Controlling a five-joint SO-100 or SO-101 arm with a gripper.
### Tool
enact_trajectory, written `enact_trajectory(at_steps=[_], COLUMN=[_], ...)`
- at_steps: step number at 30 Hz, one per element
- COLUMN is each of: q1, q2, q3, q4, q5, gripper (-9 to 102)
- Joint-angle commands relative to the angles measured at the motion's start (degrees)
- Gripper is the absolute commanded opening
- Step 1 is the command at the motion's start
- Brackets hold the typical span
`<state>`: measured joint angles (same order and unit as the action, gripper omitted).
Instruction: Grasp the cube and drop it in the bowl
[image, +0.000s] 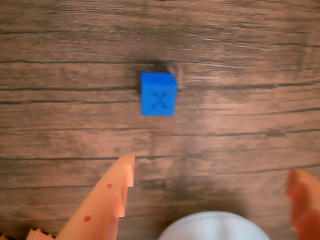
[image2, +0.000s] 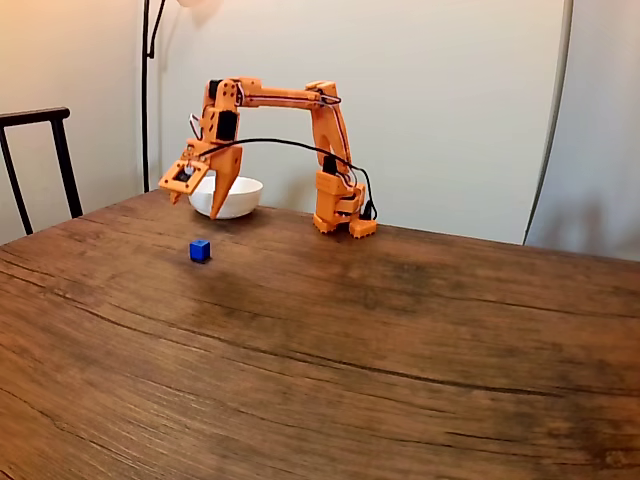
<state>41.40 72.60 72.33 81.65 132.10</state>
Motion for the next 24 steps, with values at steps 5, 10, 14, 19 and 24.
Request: enact_trajectory(at_steps=[5,10,14,19,24], q1=[-3.1,-3.1,-3.0,-2.7,-3.0], q2=[-3.5,-5.4,-5.5,-5.6,-5.6], q3=[-2.5,-2.5,-1.4,1.8,5.2], q4=[-0.7,-3.0,-3.1,-5.1,-8.8], q5=[-1.0,-1.0,-1.0,-1.0,-1.0], gripper=[47,47,47,47,47])
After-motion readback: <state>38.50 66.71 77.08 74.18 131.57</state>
